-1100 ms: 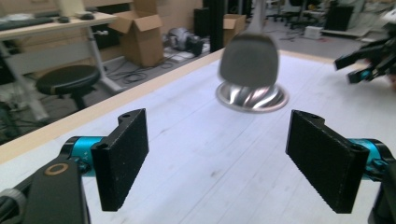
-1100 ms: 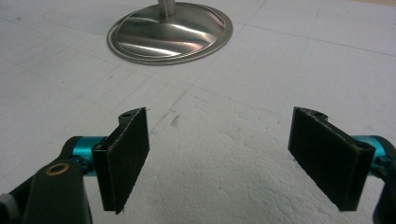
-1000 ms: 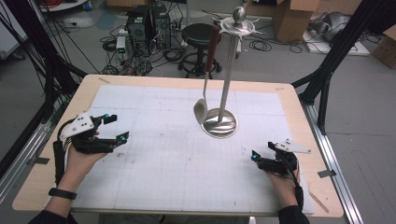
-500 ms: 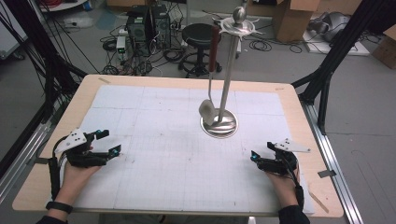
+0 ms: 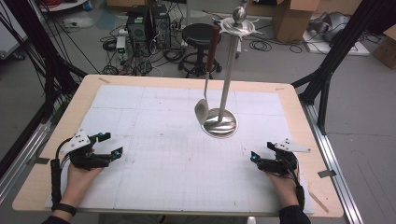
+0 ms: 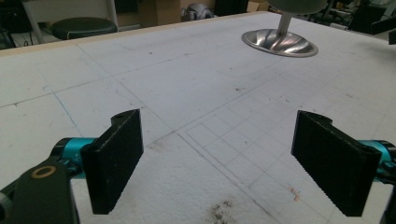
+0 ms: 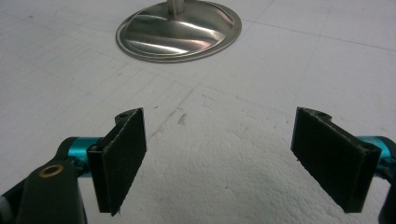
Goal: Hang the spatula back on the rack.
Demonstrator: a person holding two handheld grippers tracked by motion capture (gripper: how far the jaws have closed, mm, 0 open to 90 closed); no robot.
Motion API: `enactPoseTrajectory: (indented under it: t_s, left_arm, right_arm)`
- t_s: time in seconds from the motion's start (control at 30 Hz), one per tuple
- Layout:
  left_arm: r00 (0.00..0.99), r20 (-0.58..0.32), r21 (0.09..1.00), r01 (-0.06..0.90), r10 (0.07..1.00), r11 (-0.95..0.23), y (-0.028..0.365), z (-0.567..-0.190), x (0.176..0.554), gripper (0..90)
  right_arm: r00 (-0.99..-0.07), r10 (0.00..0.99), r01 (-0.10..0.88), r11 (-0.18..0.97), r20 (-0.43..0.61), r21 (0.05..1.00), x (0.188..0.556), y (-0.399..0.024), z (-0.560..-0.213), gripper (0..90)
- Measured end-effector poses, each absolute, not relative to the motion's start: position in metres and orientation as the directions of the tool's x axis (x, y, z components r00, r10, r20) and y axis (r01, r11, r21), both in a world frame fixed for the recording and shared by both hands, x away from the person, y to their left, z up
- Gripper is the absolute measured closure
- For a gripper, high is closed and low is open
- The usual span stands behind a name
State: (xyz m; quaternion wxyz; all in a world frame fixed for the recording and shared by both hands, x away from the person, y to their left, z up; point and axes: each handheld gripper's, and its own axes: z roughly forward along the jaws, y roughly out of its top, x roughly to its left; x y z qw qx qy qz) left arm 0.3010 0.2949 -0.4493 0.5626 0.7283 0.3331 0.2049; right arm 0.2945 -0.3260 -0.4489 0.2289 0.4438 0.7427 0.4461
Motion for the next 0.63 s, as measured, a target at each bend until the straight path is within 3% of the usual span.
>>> enactPoseTrajectory:
  t_s: [0.63]
  left_arm:
    - [0.693,-0.063,0.953,0.256,0.718,-0.164,0.2928,-0.4496,0.301,16.8]
  right_arm:
    - [-0.506,0.861,0.463,0.223,0.05,0.858,0.2953,-0.3246,-0.4492,17.5]
